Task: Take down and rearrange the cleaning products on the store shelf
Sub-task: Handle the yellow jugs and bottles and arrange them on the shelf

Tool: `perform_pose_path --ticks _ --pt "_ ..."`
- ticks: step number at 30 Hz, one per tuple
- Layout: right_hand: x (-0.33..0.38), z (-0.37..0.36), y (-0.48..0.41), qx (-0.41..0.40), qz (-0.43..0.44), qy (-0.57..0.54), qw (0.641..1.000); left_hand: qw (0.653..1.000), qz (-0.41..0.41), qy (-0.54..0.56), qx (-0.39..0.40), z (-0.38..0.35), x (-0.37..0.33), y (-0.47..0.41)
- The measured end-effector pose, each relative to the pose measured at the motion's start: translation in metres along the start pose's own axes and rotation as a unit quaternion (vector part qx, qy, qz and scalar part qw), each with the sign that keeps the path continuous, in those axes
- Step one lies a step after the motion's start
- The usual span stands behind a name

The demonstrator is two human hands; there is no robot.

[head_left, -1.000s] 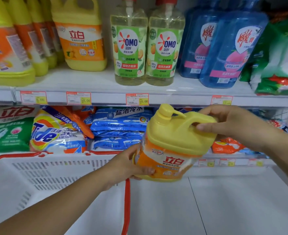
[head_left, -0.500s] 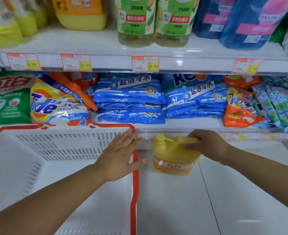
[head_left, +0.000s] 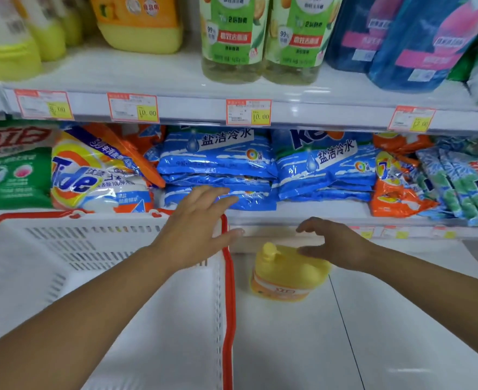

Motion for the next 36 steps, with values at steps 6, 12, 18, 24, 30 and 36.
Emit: perform_pose_path --ticks 6,12,18,24,30,36 --pt "0.156 0.072 0.010 -0.237 0.235 -0.171 0.927 0.945 0.058 -0.033 -0.321 0.125 0.049 -0.040" --pt "0.295 0.105 -0.050 -0.228 0.362 -0.197 0.882 0.925 0.190 -0.033 -0.328 0.163 0.130 -0.040" --pt "0.358 0.133 -0.169 -0.251 0.275 -0.288 0.882 0.931 0.155 -0.038 -0.327 0.147 0.157 -0.037" --pt "0.383 0.152 -0.219 -0.319 0.242 -0.353 0.846 0.925 0.140 -0.044 -0.352 0.142 0.163 -0.038" --pt "0.373 0.147 -0.219 -0.359 0.242 -0.298 0.851 0.924 0.139 -0.041 -0.355 0.143 0.162 -0.037" --pt "0.379 0.151 -0.200 -0.288 0.243 -0.256 0.890 0.927 0.147 -0.035 -0.344 0.144 0.162 -0.037"
Point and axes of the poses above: each hand's wrist, its own y-axis away from the middle knuckle, its own z-axis out of the back of the hand, x = y × z, the point moved 3 cm from there along -y, towards the middle knuckle, and after that the axes turned 3 degrees about x, right-handed, at the moved point
